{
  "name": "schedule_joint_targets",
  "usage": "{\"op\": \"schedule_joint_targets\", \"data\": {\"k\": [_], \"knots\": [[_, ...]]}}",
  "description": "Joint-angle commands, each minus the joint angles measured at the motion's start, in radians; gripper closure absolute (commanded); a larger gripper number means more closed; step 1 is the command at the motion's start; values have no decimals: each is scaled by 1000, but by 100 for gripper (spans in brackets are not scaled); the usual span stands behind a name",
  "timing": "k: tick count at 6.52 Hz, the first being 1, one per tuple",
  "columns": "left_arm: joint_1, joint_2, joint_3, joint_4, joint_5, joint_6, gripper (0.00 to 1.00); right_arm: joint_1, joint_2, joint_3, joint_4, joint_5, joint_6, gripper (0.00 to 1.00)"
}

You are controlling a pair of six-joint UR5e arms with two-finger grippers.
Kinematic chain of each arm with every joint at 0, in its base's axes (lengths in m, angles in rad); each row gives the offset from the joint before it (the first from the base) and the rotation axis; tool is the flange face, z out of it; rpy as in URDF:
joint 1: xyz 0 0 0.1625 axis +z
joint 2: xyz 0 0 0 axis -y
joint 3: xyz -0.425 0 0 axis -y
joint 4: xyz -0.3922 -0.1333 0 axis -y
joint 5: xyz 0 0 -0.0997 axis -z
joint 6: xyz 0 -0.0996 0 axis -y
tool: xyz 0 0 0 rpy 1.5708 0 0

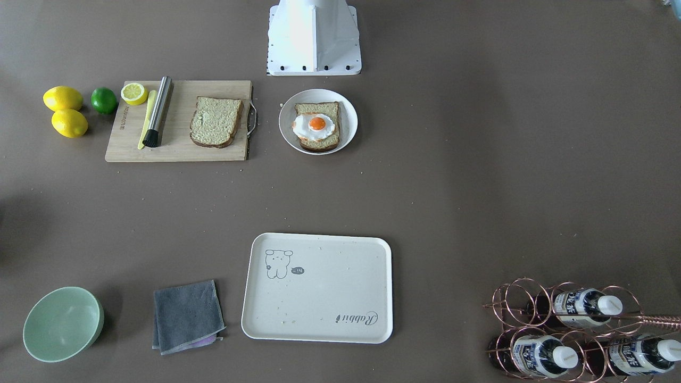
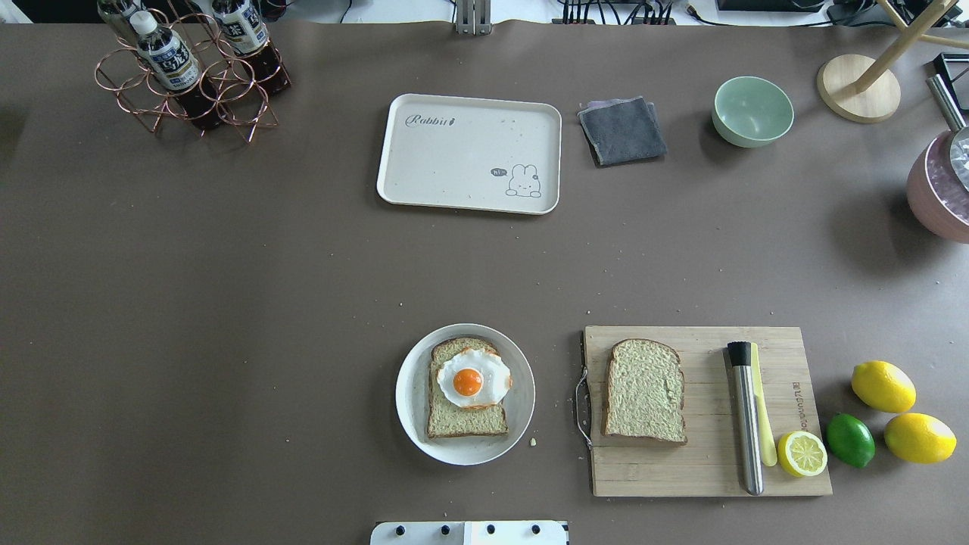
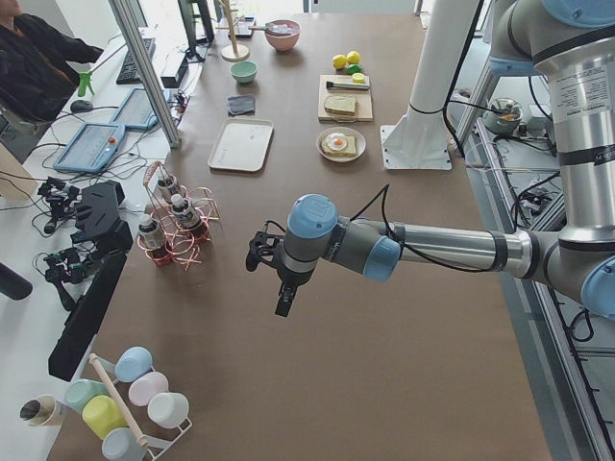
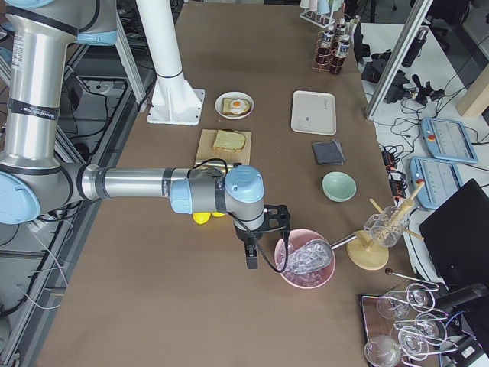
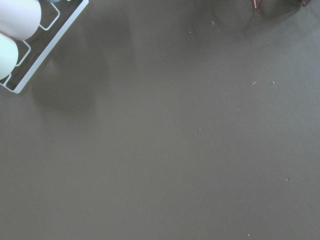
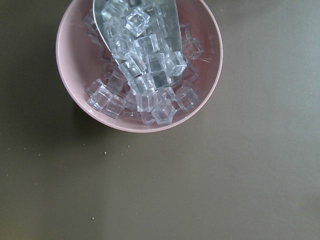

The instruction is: Make sandwich and place on tray

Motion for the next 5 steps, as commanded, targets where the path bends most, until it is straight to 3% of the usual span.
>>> {"op": "schedule_joint_targets", "data": {"k": [1, 5], "knots": [[0, 0, -2, 0, 0, -1, 2, 0, 2, 6, 3, 0, -3, 0], [0, -2, -2, 0, 0, -4, 2, 0, -1, 5, 1, 44, -3, 0]]}}
